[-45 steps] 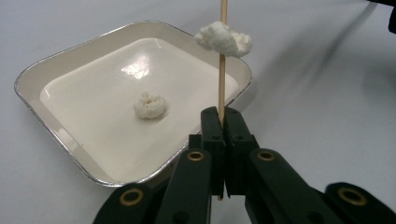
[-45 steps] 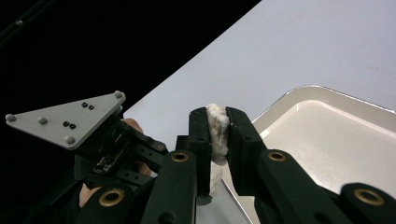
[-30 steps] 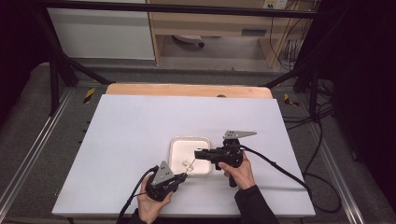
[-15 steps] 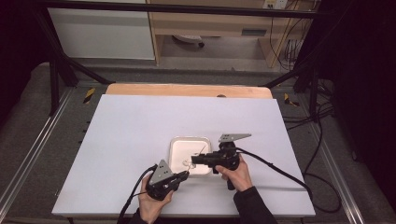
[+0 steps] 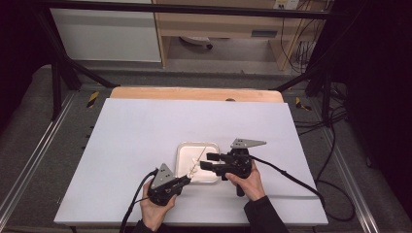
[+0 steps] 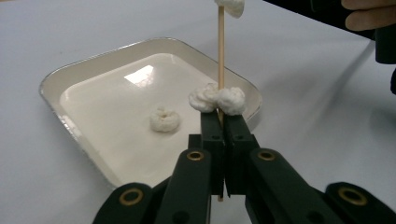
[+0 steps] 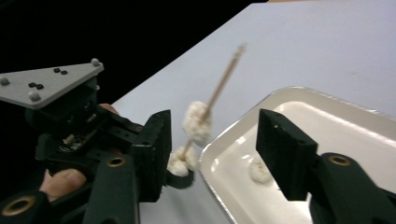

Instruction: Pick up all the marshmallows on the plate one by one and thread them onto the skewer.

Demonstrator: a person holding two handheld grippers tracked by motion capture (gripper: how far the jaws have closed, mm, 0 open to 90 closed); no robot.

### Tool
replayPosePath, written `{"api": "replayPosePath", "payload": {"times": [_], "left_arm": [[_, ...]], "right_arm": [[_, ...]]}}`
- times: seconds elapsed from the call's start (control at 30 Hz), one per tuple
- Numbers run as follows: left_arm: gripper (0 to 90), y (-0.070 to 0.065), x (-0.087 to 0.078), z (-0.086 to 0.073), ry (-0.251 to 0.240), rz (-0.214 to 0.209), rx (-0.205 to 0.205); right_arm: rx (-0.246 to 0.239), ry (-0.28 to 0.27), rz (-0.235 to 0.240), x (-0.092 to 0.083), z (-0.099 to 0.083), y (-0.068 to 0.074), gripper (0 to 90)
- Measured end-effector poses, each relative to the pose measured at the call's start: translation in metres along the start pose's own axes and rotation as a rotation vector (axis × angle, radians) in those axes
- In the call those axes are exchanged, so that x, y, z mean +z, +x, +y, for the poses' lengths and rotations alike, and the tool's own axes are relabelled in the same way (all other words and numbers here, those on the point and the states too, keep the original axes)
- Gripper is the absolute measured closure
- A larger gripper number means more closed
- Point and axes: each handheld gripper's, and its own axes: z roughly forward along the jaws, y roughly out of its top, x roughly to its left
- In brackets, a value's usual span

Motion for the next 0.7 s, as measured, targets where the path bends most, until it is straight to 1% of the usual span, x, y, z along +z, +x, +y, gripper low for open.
{"api": "replayPosePath", "payload": {"times": [0.1,0.13,0.17,0.3,0.4,0.43,0.5,0.53,0.6,0.7], "left_arm": [[88.6,0.004,-0.006,-0.001,-0.008,0.013,-0.012],[88.6,0.005,-0.007,-0.001,-0.010,0.017,-0.013],[88.6,0.006,-0.009,-0.001,-0.010,0.022,-0.016],[88.6,0.011,-0.016,-0.002,-0.013,0.038,-0.029],[88.5,0.014,-0.020,-0.003,-0.014,0.047,-0.037],[88.5,0.016,-0.021,-0.004,-0.011,0.048,-0.040],[88.5,0.018,-0.023,-0.005,-0.012,0.051,-0.049],[88.5,0.019,-0.024,-0.006,-0.013,0.051,-0.053],[88.5,0.021,-0.025,-0.006,-0.011,0.053,-0.051],[88.5,0.023,-0.026,-0.007,-0.006,0.056,-0.053]], "right_arm": [[-0.025,-0.013,-0.063,-0.007,-0.001,-0.004,30.3],[-0.031,-0.014,-0.082,-0.009,-0.002,-0.005,27.3],[-0.049,-0.011,-0.103,-0.010,-0.003,-0.007,25.1],[-0.101,0.027,-0.181,-0.013,-0.007,-0.010,15.9],[-0.137,0.071,-0.222,-0.012,-0.009,-0.011,10.7],[-0.149,0.085,-0.232,-0.012,-0.010,-0.011,8.9],[-0.147,0.115,-0.248,-0.011,-0.011,-0.012,7.4],[-0.155,0.125,-0.256,-0.010,-0.012,-0.013,7.0],[-0.162,0.132,-0.269,-0.009,-0.012,-0.014,6.5],[-0.155,0.131,-0.274,-0.007,-0.011,-0.014,5.9]]}}
